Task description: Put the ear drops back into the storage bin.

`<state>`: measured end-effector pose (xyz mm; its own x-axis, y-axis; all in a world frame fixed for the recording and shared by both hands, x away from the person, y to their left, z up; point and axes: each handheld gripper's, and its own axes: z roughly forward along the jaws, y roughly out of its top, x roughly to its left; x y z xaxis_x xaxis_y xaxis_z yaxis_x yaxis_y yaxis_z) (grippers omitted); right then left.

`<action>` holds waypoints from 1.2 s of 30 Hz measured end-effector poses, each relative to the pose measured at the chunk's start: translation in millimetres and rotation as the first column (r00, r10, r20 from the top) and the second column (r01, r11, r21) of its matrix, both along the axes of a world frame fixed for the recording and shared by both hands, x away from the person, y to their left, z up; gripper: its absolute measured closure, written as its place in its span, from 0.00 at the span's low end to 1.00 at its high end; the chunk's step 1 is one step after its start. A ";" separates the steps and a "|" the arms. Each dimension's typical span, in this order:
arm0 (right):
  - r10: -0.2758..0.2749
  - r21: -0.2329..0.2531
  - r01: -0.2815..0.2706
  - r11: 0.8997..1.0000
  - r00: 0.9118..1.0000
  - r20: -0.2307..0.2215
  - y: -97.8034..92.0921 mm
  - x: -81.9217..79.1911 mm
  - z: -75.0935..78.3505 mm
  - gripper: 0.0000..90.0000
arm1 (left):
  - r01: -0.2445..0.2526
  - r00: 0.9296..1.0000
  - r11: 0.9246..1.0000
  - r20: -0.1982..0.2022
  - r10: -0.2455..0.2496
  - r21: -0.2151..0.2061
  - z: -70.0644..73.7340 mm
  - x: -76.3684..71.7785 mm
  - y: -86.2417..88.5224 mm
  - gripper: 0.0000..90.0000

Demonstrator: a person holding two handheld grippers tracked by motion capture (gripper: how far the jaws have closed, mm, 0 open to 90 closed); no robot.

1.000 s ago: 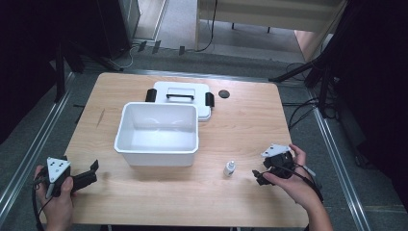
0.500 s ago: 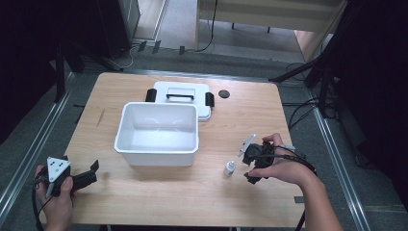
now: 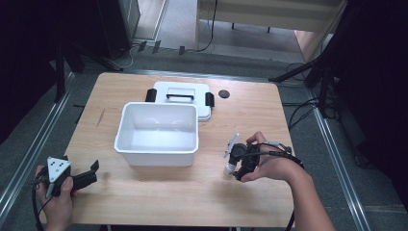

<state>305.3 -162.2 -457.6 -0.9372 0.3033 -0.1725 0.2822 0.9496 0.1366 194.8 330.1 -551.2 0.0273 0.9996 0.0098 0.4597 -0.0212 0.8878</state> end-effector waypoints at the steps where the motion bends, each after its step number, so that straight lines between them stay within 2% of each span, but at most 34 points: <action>1: 0.003 -0.007 -0.003 1.000 1.000 -0.022 3.4 1.6 -0.9 0.46 | 0.000 1.000 1.000 0.000 0.000 -0.001 0.0 0.0 0.0 0.01; 5: 0.011 -0.025 -0.013 1.000 0.998 -0.057 7.6 4.1 -2.4 0.53 | 0.002 1.000 1.000 -0.001 -0.002 -0.002 0.0 0.1 0.2 0.01; 7: 0.023 -0.002 -0.023 1.000 0.996 -0.084 10.8 6.5 -1.4 0.58 | 0.002 1.000 1.000 0.000 -0.002 -0.002 0.0 0.0 0.2 0.01; 11: 0.024 0.012 -0.023 1.000 0.995 -0.097 14.6 9.1 2.0 0.64 | 0.002 1.000 1.000 -0.001 -0.002 -0.003 0.0 0.0 0.2 0.01; 16: 0.031 0.004 -0.031 1.000 0.993 -0.114 18.8 11.0 2.7 0.71 | 0.001 1.000 1.000 -0.001 -0.001 -0.003 0.0 0.0 0.2 0.01; 17: 0.034 -0.006 -0.035 0.999 0.994 -0.108 20.0 12.0 2.5 0.76 | 0.002 1.000 1.000 0.000 -0.002 -0.004 0.0 0.0 0.4 0.01; 20: 0.043 0.000 -0.043 0.999 0.992 -0.115 21.3 12.9 3.5 0.79 | 0.002 1.000 1.000 -0.001 -0.002 -0.004 0.0 0.0 0.5 0.01; 24: 0.065 -0.001 -0.066 0.998 0.991 -0.117 23.2 11.3 3.6 0.80 | 0.004 1.000 1.000 -0.001 -0.004 -0.005 0.0 -0.1 0.6 0.01; 25: 0.085 -0.006 -0.086 0.996 0.991 -0.108 24.6 10.7 4.0 0.80 | 0.004 1.000 1.000 -0.001 -0.004 -0.005 0.1 -0.1 0.7 0.01; 28: 0.102 -0.011 -0.103 0.995 0.990 -0.095 26.3 9.4 5.8 0.80 | 0.004 1.000 1.000 0.000 -0.004 -0.005 0.0 -0.1 0.7 0.01; 36: 0.131 -0.001 -0.132 0.991 0.986 -0.101 31.9 15.9 27.0 0.80 | 0.002 1.000 1.000 -0.001 -0.002 -0.003 0.0 0.0 0.6 0.01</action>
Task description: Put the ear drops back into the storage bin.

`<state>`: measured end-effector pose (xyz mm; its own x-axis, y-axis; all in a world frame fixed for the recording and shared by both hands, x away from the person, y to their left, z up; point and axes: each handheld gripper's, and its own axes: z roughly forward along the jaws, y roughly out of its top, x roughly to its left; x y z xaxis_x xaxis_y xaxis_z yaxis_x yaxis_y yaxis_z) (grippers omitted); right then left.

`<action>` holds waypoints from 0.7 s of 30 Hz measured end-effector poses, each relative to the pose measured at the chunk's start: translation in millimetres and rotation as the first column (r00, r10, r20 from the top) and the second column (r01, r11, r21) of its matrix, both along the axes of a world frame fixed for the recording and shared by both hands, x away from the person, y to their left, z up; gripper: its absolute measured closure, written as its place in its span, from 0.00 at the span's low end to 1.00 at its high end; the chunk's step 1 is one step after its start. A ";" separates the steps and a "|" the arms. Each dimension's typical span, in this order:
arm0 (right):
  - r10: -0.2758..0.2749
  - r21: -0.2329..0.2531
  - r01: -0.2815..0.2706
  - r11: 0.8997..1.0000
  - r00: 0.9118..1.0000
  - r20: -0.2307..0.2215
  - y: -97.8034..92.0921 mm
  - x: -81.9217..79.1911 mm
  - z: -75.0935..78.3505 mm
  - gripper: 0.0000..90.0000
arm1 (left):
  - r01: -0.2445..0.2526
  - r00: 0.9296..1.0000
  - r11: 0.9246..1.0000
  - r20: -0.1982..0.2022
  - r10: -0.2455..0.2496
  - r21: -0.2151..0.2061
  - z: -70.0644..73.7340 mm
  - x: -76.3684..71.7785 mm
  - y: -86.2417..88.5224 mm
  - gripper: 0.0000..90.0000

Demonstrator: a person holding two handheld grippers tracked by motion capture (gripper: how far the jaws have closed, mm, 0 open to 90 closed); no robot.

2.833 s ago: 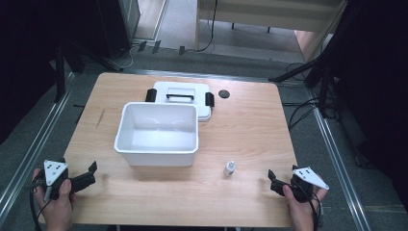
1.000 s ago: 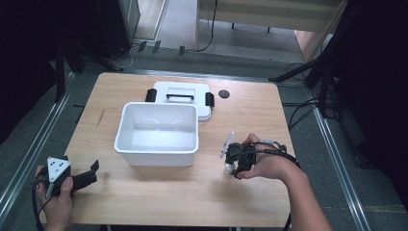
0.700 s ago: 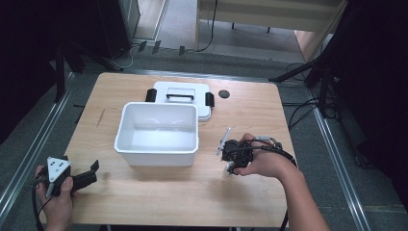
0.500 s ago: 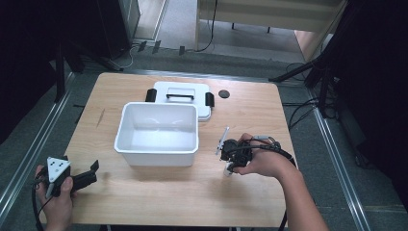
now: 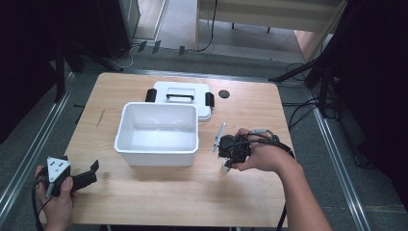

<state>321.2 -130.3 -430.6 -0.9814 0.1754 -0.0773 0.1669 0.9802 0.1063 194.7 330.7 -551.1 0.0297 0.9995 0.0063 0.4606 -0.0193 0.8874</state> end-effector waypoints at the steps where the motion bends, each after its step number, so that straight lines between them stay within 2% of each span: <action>1: 0.006 0.001 -0.006 1.000 1.000 0.001 1.0 1.8 3.7 0.80 | 0.000 1.000 1.000 0.000 0.000 0.000 0.0 0.0 0.1 0.01; 3: 0.015 -0.002 -0.015 1.000 1.000 0.000 4.9 7.1 15.3 0.80 | 0.000 1.000 1.000 0.000 0.000 -0.001 0.0 0.1 0.0 0.01; 7: 0.013 -0.009 -0.012 1.000 1.000 0.007 9.6 11.2 27.3 0.80 | 0.000 1.000 1.000 0.001 0.000 -0.004 0.1 -0.2 0.4 0.01; 8: 0.030 -0.003 -0.030 1.000 0.999 0.013 11.9 14.3 32.3 0.80 | -0.001 1.000 1.000 0.002 0.001 -0.004 0.1 -0.3 0.5 0.01; 13: 0.025 0.003 -0.025 1.000 0.999 0.029 21.7 24.6 55.4 0.80 | -0.005 1.000 1.000 0.006 0.005 -0.005 -0.1 -1.1 0.8 0.01; 14: 0.025 0.003 -0.025 1.000 0.999 0.029 21.7 24.6 55.4 0.80 | -0.005 1.000 1.000 0.006 0.005 -0.005 -0.1 -1.1 0.8 0.01; 19: 0.035 0.011 -0.035 0.999 0.999 0.040 34.4 32.9 75.9 0.80 | -0.004 1.000 1.000 0.010 0.004 -0.003 -0.1 -1.6 1.0 0.01; 21: 0.036 0.012 -0.036 0.999 0.998 0.042 36.2 33.0 78.1 0.80 | -0.003 1.000 1.000 0.007 0.003 -0.005 0.1 -1.9 1.3 0.01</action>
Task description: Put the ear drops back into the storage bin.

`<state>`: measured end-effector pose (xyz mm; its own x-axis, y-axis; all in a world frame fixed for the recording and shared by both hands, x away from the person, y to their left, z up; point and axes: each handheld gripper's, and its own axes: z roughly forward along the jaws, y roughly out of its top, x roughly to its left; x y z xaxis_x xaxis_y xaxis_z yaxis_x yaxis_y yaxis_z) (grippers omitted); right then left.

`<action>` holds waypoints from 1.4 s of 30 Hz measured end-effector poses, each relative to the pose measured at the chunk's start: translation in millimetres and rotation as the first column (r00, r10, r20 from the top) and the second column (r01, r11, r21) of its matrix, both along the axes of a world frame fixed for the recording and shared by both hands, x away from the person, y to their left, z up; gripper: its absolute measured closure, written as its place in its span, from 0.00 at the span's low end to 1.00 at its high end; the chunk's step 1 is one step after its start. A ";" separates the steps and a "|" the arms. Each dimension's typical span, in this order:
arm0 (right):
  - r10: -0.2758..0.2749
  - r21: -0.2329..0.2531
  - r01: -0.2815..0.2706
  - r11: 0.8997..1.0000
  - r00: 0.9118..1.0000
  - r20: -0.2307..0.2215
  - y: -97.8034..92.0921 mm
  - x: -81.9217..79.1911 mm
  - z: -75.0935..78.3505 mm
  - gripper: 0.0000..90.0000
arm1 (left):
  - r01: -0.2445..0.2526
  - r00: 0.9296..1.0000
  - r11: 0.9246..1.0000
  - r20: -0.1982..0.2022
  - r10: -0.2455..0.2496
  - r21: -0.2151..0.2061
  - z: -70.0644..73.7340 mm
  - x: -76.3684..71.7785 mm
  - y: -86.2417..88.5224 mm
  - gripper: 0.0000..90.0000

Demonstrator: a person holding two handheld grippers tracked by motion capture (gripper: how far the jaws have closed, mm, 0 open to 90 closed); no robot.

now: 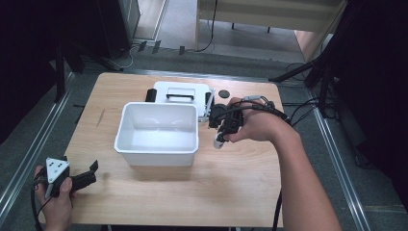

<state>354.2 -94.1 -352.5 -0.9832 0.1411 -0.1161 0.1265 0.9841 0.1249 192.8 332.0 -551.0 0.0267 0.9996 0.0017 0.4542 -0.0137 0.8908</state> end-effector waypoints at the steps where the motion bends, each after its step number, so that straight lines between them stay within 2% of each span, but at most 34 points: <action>1: 0.005 0.007 -0.005 1.000 1.000 0.001 2.8 0.5 3.3 0.80 | 0.000 1.000 1.000 0.001 0.000 -0.001 -0.1 -0.1 0.1 0.01; 8: 0.022 0.004 -0.022 1.000 1.000 -0.007 18.1 3.2 21.0 0.80 | 0.002 1.000 1.000 -0.002 -0.002 -0.012 -0.1 -1.2 2.4 0.01; 15: 0.034 0.015 -0.034 0.999 0.999 0.007 32.6 3.8 38.5 0.80 | 0.003 1.000 1.000 -0.007 -0.003 -0.002 0.0 -1.0 1.4 0.01; 22: 0.072 0.029 -0.073 0.997 0.997 0.032 53.0 2.9 54.3 0.80 | 0.007 1.000 1.000 -0.008 -0.007 -0.001 0.1 -1.0 1.6 0.01; 27: 0.074 0.035 -0.074 0.997 0.997 0.026 64.9 2.9 53.2 0.80 | 0.004 1.000 1.000 -0.009 -0.004 -0.003 0.0 -0.9 1.2 0.01; 30: 0.085 0.038 -0.085 0.996 0.996 0.013 74.1 9.5 44.6 0.80 | 0.006 1.000 1.000 -0.008 -0.006 -0.001 0.1 -0.9 1.4 0.01; 42: 0.073 0.044 -0.072 0.996 0.997 -0.022 81.8 24.8 21.4 0.80 | 0.009 1.000 1.000 -0.009 -0.009 -0.003 -0.1 -0.5 1.6 0.01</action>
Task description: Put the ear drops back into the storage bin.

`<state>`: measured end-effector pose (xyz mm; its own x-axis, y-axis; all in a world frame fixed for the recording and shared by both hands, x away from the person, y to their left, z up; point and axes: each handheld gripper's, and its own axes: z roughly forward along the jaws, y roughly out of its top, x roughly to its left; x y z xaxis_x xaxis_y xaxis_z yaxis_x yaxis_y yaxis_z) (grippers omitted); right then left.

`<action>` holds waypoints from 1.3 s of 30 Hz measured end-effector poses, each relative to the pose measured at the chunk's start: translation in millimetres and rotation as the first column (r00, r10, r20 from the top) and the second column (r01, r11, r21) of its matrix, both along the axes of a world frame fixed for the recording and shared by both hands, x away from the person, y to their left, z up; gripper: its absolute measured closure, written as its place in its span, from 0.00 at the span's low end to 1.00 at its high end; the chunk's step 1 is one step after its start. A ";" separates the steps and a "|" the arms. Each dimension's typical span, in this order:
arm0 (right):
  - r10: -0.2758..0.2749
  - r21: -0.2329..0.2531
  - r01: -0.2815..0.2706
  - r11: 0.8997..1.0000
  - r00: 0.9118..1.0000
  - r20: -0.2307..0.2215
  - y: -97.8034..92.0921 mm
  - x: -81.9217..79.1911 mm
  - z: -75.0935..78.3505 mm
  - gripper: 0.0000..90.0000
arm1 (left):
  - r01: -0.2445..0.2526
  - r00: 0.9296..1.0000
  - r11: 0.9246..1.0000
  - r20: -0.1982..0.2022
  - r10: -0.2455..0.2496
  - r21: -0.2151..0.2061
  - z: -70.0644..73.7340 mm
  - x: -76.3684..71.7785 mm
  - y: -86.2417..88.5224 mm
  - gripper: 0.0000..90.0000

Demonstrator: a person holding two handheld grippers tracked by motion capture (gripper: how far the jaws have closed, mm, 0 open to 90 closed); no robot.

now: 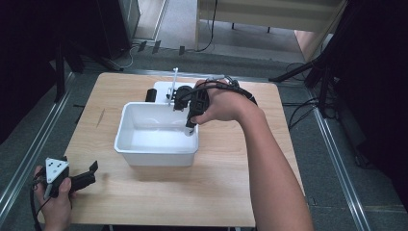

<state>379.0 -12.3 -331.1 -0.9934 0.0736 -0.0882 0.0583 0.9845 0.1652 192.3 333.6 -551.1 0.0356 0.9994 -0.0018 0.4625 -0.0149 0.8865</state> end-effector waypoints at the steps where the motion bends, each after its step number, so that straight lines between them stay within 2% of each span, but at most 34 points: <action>1: 0.000 0.000 0.000 1.000 1.000 0.000 0.0 0.0 0.0 0.80 | 0.000 1.000 1.000 0.000 0.000 0.000 0.0 0.0 0.0 0.01; 11: -0.026 -0.007 0.026 1.000 0.999 -0.019 -5.5 10.1 -16.8 0.80 | -0.002 1.000 1.000 0.002 0.002 -0.002 -0.1 0.1 -0.2 0.01; 15: -0.018 -0.013 0.018 1.000 1.000 -0.014 -3.0 11.4 -22.6 0.80 | -0.003 1.000 1.000 0.003 0.003 -0.002 -0.1 0.1 -0.3 0.01; 26: -0.018 -0.068 0.017 0.998 1.000 -0.005 5.3 14.0 -41.8 0.80 | -0.001 1.000 1.000 0.003 0.001 -0.003 -0.1 0.2 0.0 0.01; 39: -0.025 -0.077 0.023 0.997 0.999 -0.024 10.6 15.7 -56.9 0.80 | 0.000 1.000 1.000 0.004 0.000 -0.003 -0.2 0.2 -0.1 0.01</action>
<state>394.7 -1.6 -387.9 -0.9934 0.0910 -0.0695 0.0848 0.9926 0.0870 192.5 333.5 -551.3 0.0353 0.9994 -0.0046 0.4590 -0.0121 0.8883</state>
